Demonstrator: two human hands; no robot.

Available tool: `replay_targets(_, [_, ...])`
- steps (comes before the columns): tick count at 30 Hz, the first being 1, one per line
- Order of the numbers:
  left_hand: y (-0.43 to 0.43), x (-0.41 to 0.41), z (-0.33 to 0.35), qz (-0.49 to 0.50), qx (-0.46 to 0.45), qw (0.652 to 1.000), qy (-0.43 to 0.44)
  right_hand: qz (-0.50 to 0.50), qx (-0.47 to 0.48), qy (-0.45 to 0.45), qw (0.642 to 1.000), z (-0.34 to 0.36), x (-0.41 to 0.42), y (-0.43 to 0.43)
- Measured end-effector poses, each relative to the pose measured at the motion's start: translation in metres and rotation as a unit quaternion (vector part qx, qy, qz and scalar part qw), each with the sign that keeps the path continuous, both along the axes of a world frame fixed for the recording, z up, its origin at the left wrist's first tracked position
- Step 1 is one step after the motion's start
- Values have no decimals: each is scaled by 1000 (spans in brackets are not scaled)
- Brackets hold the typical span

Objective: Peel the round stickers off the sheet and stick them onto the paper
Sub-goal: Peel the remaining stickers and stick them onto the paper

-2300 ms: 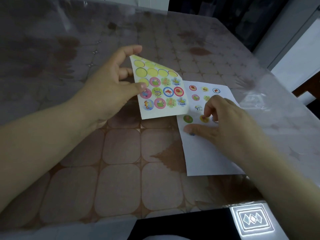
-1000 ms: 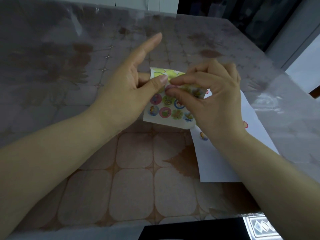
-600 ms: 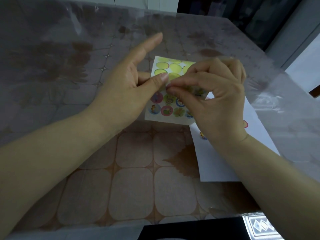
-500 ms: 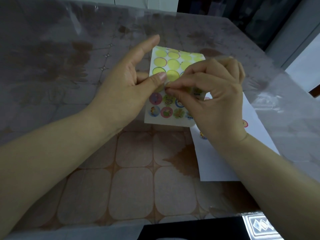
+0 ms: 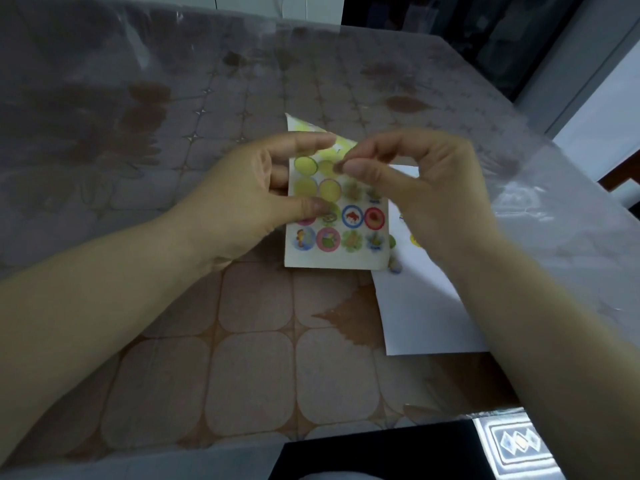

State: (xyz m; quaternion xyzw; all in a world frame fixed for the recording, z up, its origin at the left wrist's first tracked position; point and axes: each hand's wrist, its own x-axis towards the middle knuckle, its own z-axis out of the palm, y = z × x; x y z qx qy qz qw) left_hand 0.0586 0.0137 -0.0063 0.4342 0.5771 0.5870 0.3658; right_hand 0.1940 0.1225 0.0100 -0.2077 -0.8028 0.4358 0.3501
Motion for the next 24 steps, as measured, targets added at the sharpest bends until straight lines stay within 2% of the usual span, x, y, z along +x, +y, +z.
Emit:
replay_targets(2, [1,-3,-2,29,-2,999,12,-16,-22,9,1000,13,8,2])
replay_targets(3, [1,-4,-3,49,3,999,17,-23,-24,-21,999,21,14,4])
replay_targets(6, [3,-8,-5,99,22,995,6,-35,14,-223,974,30,45,13])
replay_targets(8, [5,-10,-7,120,25,992,-14,-31,-3,-305,952,23,62,15])
replay_targets(10, [5,-10,-7,127,20,991,-28,-30,-55,-312,948,11,71,14])
replay_targets(13, [6,-9,-6,120,16,991,-47,-35,-126,-274,953,0,77,15])
replay_targets(24, [5,-5,-6,92,2,994,-62,-47,-123,-273,953,-6,72,15])
